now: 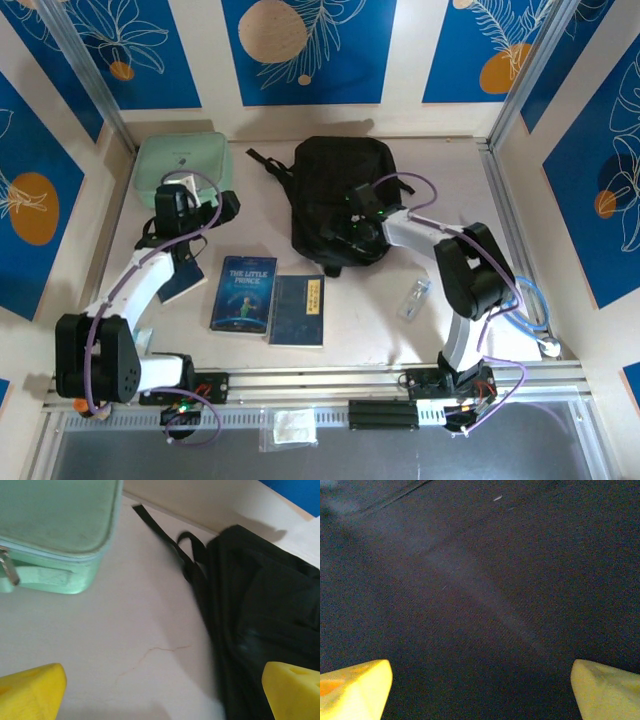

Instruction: Pack books, pencil case, and school supplies into a backpack

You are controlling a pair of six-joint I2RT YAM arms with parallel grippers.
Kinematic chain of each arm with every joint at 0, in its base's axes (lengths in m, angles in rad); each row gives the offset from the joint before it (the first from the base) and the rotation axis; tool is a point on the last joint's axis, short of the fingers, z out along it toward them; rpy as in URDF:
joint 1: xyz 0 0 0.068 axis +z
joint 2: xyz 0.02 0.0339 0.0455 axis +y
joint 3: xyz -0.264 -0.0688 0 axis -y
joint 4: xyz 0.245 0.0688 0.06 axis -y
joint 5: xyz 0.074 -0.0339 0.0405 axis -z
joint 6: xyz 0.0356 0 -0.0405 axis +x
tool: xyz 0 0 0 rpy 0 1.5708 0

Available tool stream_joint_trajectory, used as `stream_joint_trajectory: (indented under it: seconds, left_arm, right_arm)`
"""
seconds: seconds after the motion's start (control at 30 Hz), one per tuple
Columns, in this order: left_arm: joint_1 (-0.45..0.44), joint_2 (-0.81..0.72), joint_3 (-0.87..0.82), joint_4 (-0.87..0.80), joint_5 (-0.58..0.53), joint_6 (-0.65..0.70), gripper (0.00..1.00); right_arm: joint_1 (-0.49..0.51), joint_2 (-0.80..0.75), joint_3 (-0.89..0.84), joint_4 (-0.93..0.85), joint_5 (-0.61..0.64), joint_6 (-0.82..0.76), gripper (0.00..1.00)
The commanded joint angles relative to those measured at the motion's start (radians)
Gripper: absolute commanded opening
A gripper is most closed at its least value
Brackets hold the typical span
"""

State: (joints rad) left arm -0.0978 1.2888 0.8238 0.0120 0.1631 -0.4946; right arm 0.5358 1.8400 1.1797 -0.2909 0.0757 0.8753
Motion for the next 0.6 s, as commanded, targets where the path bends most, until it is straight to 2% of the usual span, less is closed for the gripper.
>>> stream_joint_trajectory:
  seconds: [0.0, 0.1, 0.2, 0.4, 0.57]
  left_arm:
    - [-0.026, 0.036, 0.042, -0.016, 0.076, -0.059, 1.00]
    - [-0.062, 0.068, 0.064, -0.010, 0.098, -0.090, 0.99]
    - [-0.123, 0.099, 0.095, -0.012, 0.130, -0.105, 1.00]
    - [-0.308, 0.188, 0.177, -0.040, 0.144, -0.126, 0.98]
    - [-0.432, 0.307, 0.262, -0.024, 0.144, -0.217, 0.95]
  right_arm:
    - [0.048, 0.082, 0.084, 0.068, -0.146, 0.071, 0.92]
    - [0.055, 0.106, 0.179, 0.046, -0.166, 0.033, 0.90]
    - [0.028, 0.037, 0.183, 0.023, -0.137, -0.012, 0.89]
    - [-0.107, -0.183, 0.037, -0.018, -0.086, -0.104, 0.85]
    - [-0.241, -0.217, -0.003, -0.094, -0.028, -0.169, 0.77]
